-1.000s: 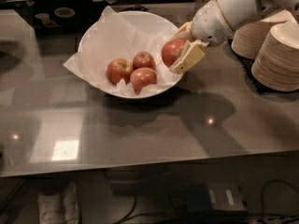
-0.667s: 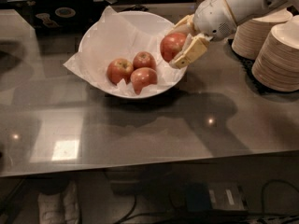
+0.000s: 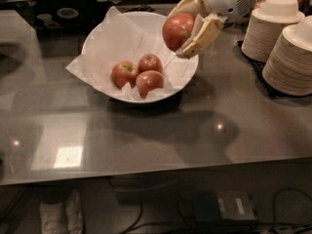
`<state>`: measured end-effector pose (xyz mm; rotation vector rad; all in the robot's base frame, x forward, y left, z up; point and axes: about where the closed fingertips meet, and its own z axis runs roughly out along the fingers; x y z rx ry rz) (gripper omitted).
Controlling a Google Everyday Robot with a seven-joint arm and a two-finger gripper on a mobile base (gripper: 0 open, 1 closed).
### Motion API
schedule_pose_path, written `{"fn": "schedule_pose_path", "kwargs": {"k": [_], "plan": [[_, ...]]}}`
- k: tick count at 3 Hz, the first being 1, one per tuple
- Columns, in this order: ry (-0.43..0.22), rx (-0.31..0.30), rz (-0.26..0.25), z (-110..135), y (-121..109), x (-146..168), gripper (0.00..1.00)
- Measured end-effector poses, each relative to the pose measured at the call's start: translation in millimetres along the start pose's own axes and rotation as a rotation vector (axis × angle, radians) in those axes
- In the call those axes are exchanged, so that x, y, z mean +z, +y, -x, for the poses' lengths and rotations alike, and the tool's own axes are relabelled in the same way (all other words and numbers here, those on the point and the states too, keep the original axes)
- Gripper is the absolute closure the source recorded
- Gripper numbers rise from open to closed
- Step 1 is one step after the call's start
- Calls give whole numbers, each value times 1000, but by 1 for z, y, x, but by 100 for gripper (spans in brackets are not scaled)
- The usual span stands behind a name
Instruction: Pick apple from white bowl
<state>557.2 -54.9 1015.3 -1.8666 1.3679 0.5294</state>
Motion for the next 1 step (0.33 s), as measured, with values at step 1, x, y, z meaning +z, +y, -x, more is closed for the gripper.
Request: {"fn": "schedule_pose_path", "kwargs": {"k": [1], "plan": [[0, -2, -1, 1, 0, 0, 100]]}}
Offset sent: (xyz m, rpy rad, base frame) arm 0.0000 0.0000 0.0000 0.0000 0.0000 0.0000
